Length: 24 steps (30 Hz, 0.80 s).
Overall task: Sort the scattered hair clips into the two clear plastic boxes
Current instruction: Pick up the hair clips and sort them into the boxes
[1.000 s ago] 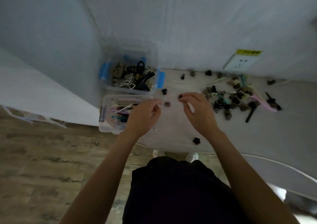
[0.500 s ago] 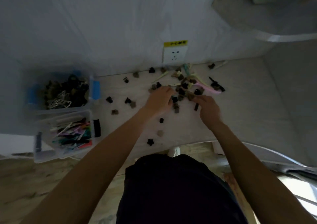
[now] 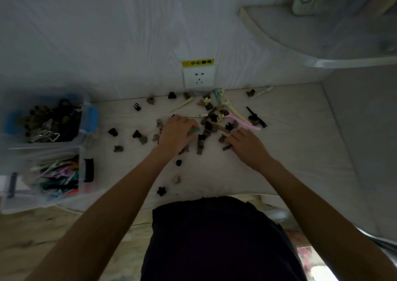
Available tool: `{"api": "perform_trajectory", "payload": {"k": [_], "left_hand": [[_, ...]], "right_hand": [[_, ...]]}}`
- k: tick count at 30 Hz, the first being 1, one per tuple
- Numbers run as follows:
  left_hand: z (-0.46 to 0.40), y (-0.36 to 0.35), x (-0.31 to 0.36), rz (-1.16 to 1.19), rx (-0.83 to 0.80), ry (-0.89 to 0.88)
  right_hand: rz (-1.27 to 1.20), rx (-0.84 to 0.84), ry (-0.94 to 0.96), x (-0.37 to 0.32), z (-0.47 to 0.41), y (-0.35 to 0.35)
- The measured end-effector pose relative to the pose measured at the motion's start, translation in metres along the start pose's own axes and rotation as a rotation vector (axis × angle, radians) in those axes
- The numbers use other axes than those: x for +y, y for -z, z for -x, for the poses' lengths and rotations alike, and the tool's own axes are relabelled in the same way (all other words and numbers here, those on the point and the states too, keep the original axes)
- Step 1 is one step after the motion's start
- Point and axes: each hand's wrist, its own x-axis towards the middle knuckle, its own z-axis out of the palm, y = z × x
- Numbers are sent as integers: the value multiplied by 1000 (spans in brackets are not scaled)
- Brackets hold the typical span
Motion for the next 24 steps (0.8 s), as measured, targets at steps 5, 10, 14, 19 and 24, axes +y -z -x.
{"api": "perform_trajectory", "payload": {"k": [5, 10, 14, 19, 24], "left_hand": [[-33, 5, 15, 134, 70, 37], [-50, -5, 7, 24, -116, 143], [-40, -5, 0, 56, -104, 174], [-27, -4, 6, 67, -144, 223], [-27, -2, 12, 209, -14, 280]], "right_hand": [[-284, 90, -321, -6, -9, 22], [-374, 89, -410, -23, -40, 15], [-157, -109, -446, -25, -60, 25], [-69, -160, -464, -28, -65, 24], [-238, -9, -500, -24, -47, 27]]}}
